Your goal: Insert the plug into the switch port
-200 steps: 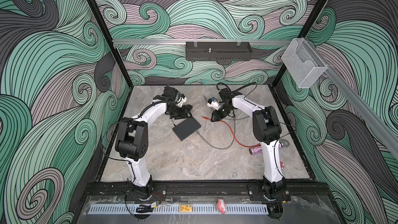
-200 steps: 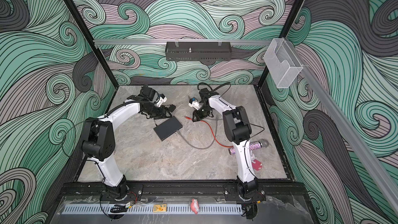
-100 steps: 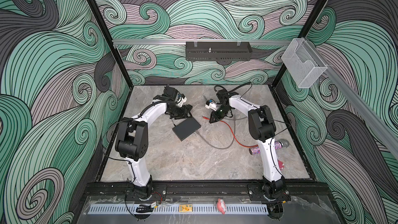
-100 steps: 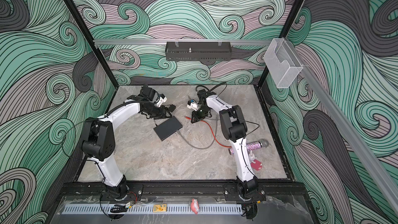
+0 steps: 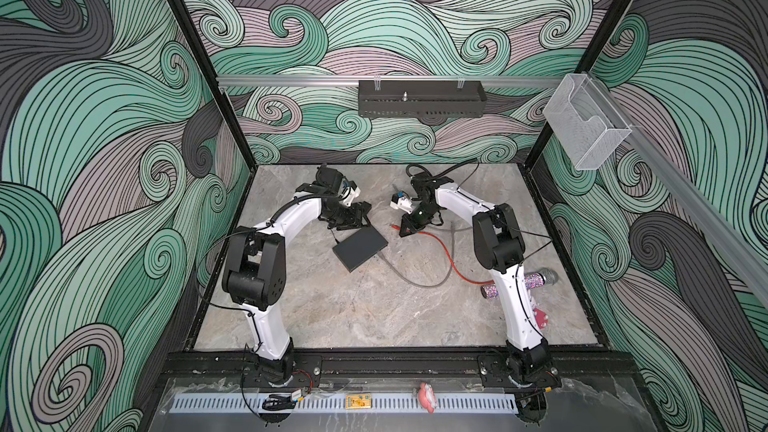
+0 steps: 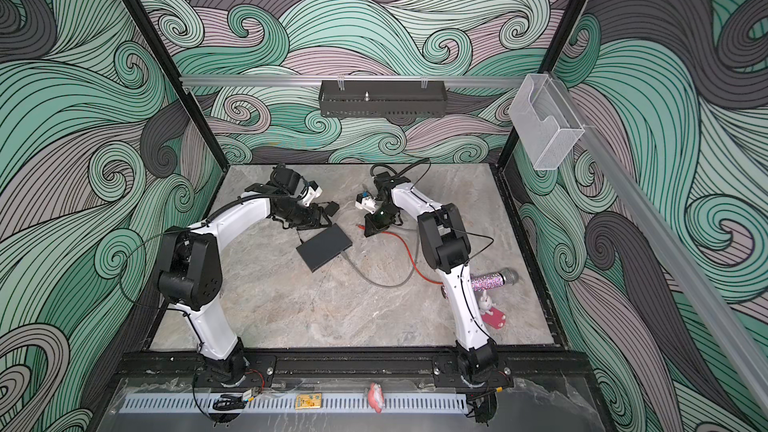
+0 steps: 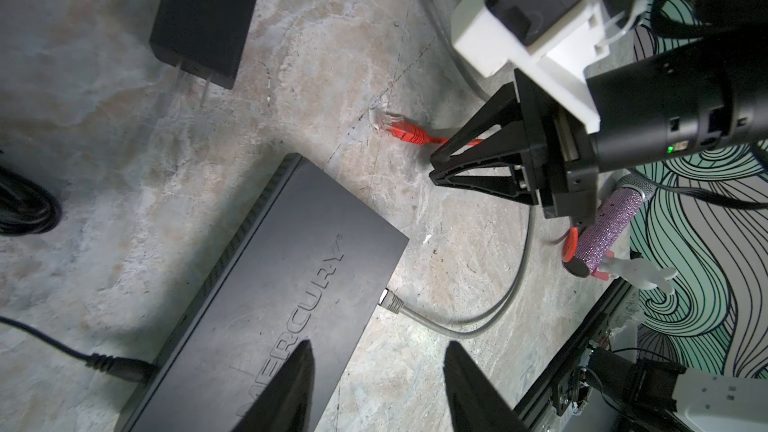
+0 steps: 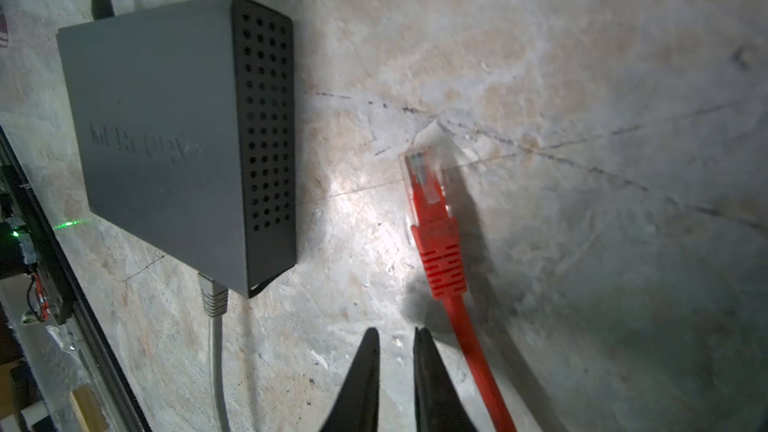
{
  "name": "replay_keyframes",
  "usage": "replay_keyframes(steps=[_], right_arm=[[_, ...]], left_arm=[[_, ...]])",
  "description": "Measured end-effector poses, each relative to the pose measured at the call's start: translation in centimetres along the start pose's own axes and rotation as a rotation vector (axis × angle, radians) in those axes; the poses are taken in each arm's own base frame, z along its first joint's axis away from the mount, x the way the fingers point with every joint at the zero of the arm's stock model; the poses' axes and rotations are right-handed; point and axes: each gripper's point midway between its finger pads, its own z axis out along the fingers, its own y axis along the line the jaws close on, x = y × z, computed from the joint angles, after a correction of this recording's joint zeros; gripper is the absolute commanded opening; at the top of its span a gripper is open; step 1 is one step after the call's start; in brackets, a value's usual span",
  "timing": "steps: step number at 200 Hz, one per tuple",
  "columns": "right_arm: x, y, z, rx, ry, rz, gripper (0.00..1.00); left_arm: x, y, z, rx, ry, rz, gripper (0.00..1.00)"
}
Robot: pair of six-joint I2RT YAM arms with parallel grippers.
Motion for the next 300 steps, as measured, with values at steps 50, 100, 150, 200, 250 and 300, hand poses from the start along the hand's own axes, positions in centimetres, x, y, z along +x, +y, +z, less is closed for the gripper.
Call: replay_keyframes(steps=[50, 100, 150, 200, 250, 300], right_arm=[[0.3, 0.1, 0.1, 0.033, 0.014, -0.013, 0.05], [1.1, 2.0, -1.6, 0.108, -0.005, -0.071, 0.03], [-0.1, 3.6, -3.8, 0.159, -0.094, -0.13, 0.17], [0.5, 0.9, -3.6, 0.276, -0.055, -0.108, 0.34], [1.1, -1.6, -3.3, 0.337, -0.016, -0.072, 0.35], [2.7, -2.8, -2.5, 0.278, 0.035, -0.008, 0.31]], left_arm=[[0.0, 0.0, 0.0, -0.002, 0.0, -0.001, 0.53], [0.0, 0.0, 0.0, -0.002, 0.001, -0.002, 0.53], [0.2, 0.1, 0.1, -0.003, 0.005, -0.004, 0.53], [0.4, 0.0, -0.1, -0.002, 0.002, -0.002, 0.53], [0.5, 0.1, -0.1, -0.003, 0.004, -0.003, 0.53], [0.5, 0.1, -0.1, -0.003, 0.005, -0.003, 0.53]])
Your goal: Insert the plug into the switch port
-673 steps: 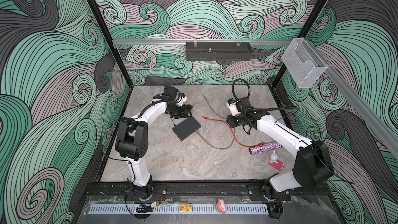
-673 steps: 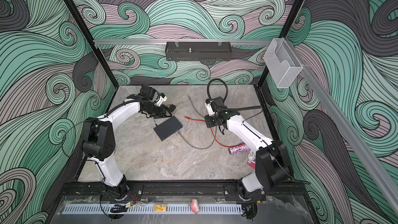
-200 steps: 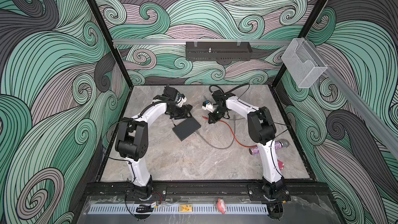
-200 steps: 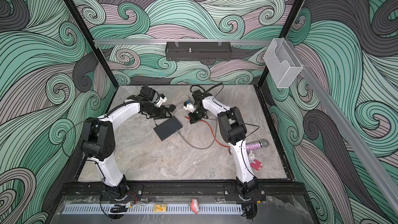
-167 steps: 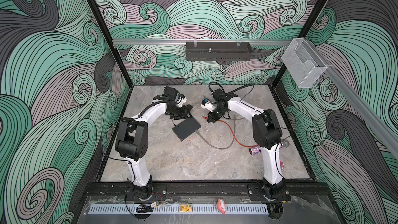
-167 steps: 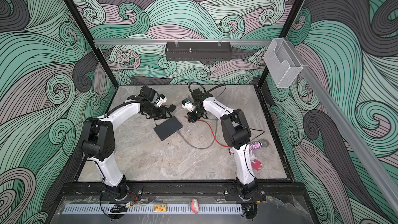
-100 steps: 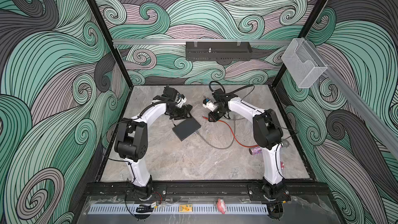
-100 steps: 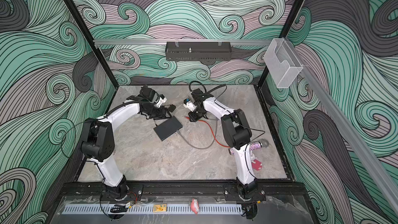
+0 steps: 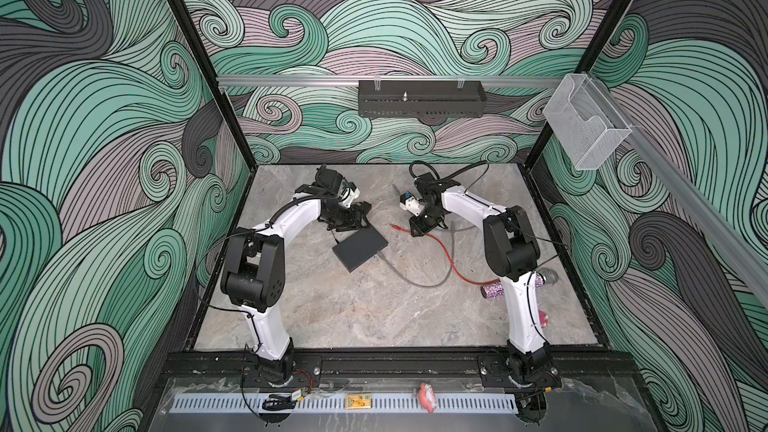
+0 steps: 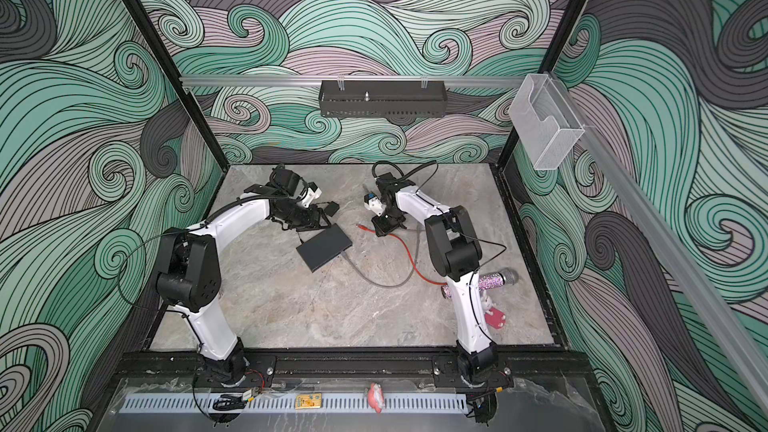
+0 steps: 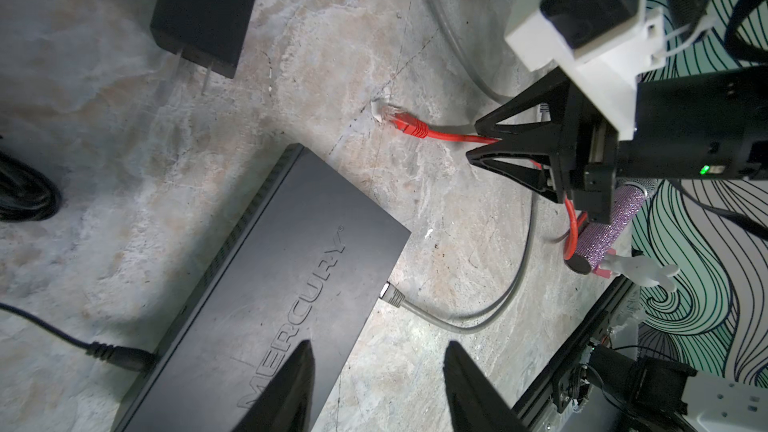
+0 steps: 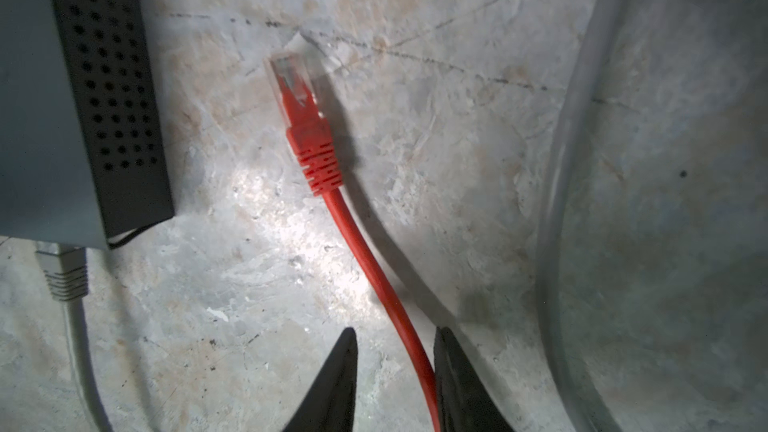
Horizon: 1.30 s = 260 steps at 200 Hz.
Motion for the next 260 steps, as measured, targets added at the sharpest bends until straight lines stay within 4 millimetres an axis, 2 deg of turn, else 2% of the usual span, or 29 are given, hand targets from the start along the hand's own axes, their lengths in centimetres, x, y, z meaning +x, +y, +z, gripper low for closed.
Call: replay_keyframes(steps=[57, 79, 96, 125, 185, 229, 260], right_arm=[[-0.2, 1.6, -0.1, -0.122, 0.003, 0.025, 0.21], [0.4, 1.9, 0.8, -0.147, 0.03, 0.046, 0.22], [0.7, 1.9, 1.0, -0.15, 0.046, 0.065, 0.28], [0.8, 1.8, 1.0, -0.121, 0.059, 0.078, 0.28], [0.8, 2.9, 1.3, -0.141, 0.066, 0.093, 0.11], [0.9, 3.4, 1.1, -0.161, 0.048, 0.118, 0.05], [1.0, 3.7, 0.3, -0.159, 0.029, 0.128, 0.04]], left_arm=[[0.0, 0.0, 0.0, 0.0, 0.0, 0.0, 0.53], [0.0, 0.0, 0.0, 0.0, 0.0, 0.0, 0.53], [0.0, 0.0, 0.0, 0.0, -0.001, 0.0, 0.53], [0.0, 0.0, 0.0, 0.0, -0.001, 0.0, 0.53], [0.0, 0.0, 0.0, -0.001, 0.0, 0.0, 0.53], [0.0, 0.0, 0.0, -0.001, 0.0, -0.001, 0.53], [0.0, 0.0, 0.0, -0.002, 0.0, 0.0, 0.53]])
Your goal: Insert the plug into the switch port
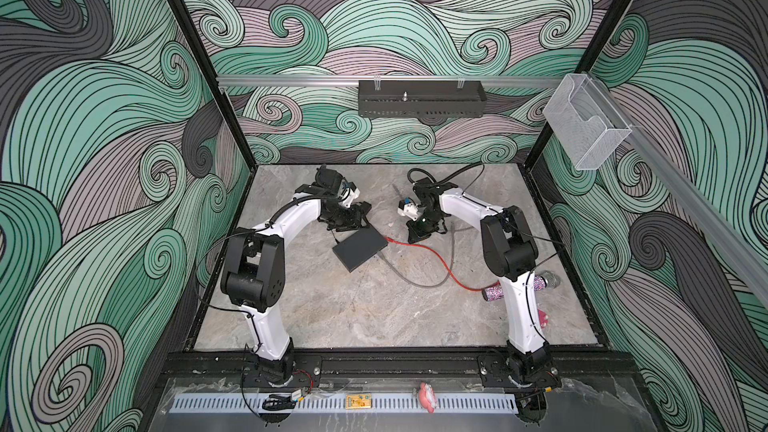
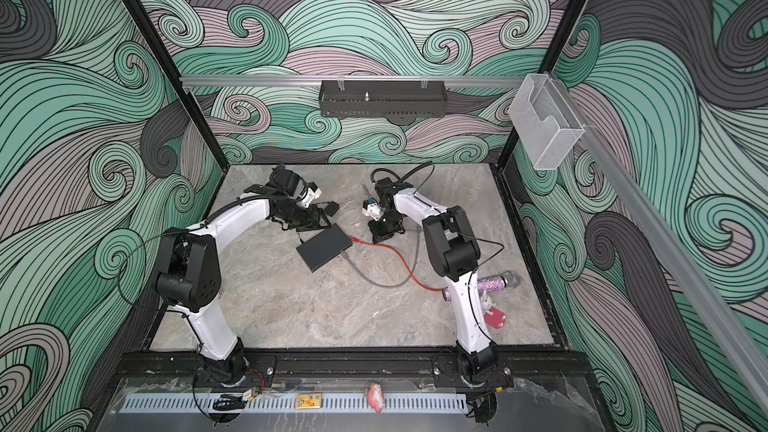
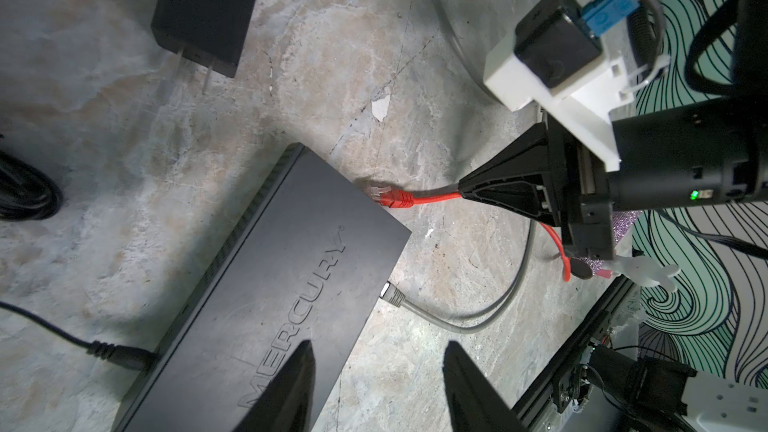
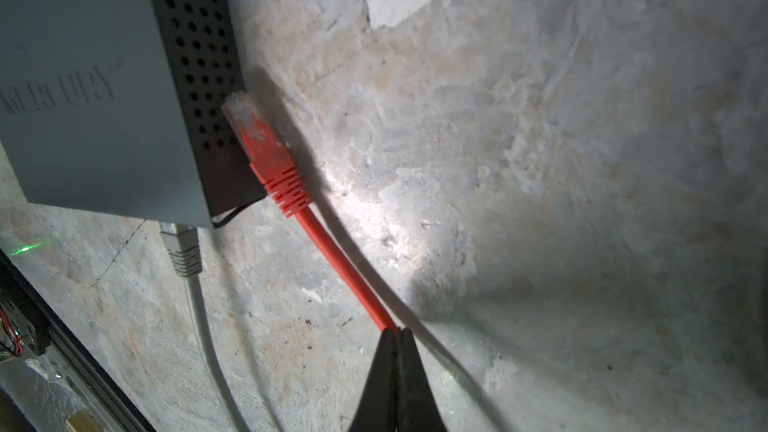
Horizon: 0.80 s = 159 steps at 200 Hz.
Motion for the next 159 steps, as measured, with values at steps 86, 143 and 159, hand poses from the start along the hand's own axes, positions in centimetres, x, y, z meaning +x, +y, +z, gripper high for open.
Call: replay_keyframes(steps=[86, 143, 159], right_arm=[[0.2, 0.7, -2.0, 0.032, -0.047, 0.029, 0.32], [1.5, 0.4, -1.7, 0.078, 0.007, 0.044, 0.32], [1.9, 0.2, -1.4, 0.083, 0.023, 0.048, 0.32]], left_arm=[[0.7, 0.0, -0.3, -0.003, 0.002, -0.002, 0.53], [0.8, 0.0, -0.4, -0.003, 0.001, -0.002, 0.53], [0.8, 0.0, -0.4, -0.003, 0.001, -0.002, 0.53]])
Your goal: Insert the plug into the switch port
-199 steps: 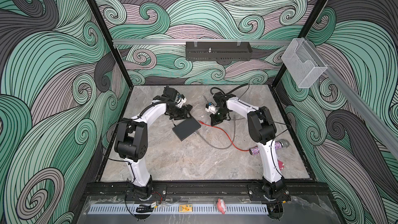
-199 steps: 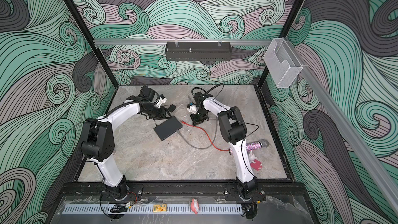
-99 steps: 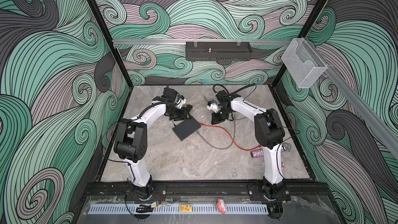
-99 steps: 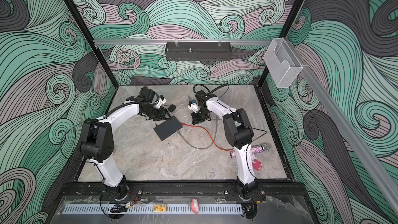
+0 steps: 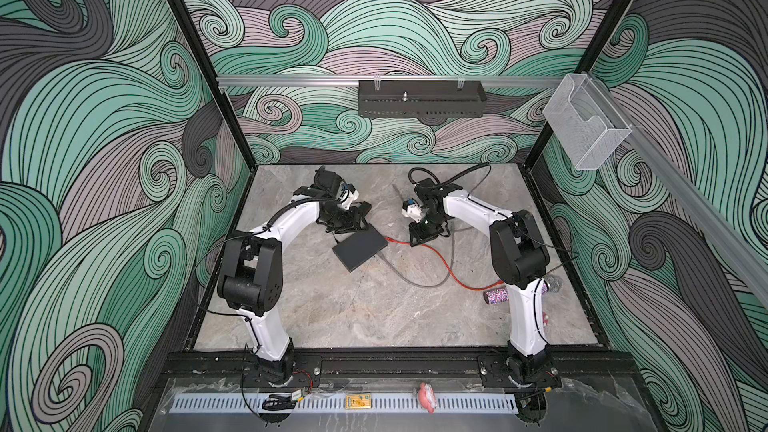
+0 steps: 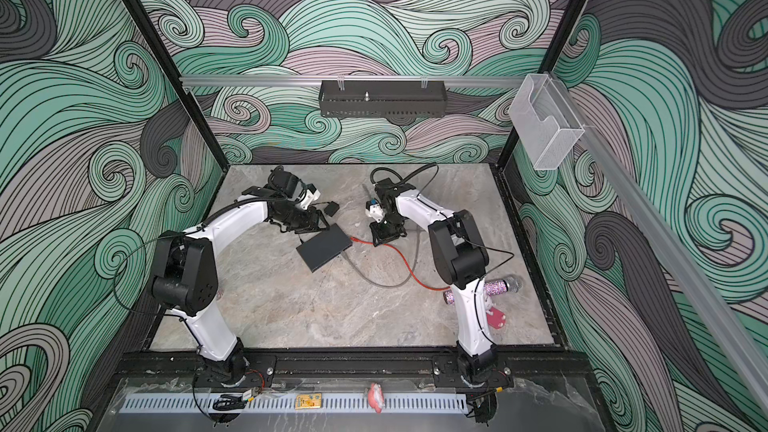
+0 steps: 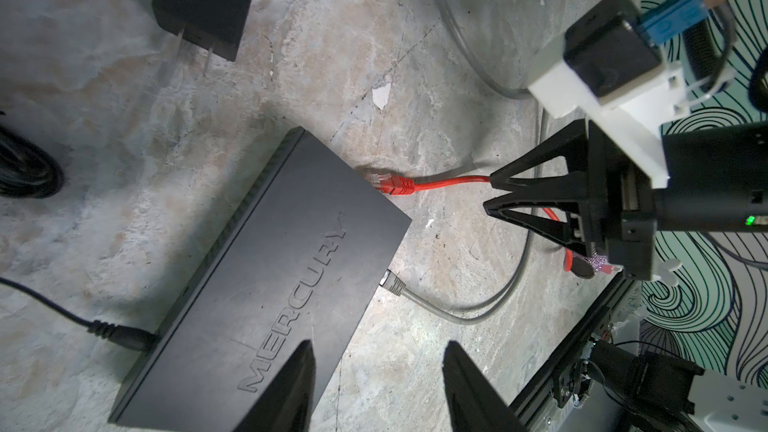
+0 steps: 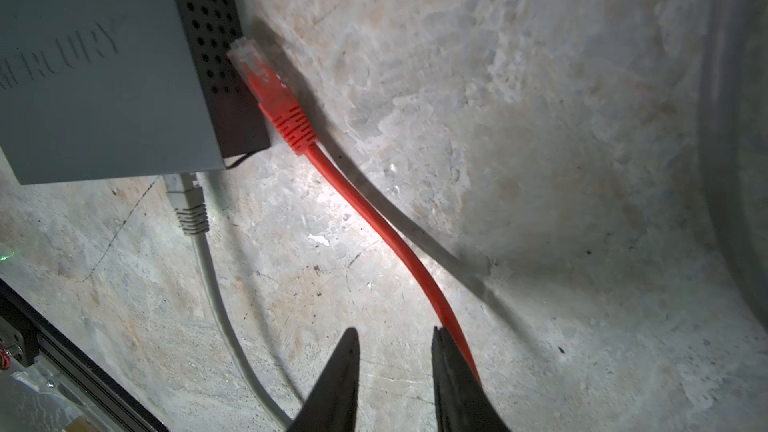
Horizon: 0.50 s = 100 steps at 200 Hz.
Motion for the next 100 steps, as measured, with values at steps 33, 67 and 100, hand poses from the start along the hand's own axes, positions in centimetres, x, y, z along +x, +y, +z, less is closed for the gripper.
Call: replay_keyframes(steps=[33, 67, 100], right_arm=[[0.7, -0.7, 0.6, 0.028, 0.031, 0.008, 0.32], [1.0, -1.0, 0.7, 0.045, 0.039, 0.002, 0.33], [1.0, -0.9, 0.7, 0.04, 0.039, 0.0, 0.33]], left_arm=[[0.0, 0.0, 0.0, 0.0, -0.001, 0.0, 0.53], [0.0, 0.0, 0.0, 0.0, -0.001, 0.0, 0.53], [0.0, 0.0, 0.0, 0.0, 0.0, 0.0, 0.53]])
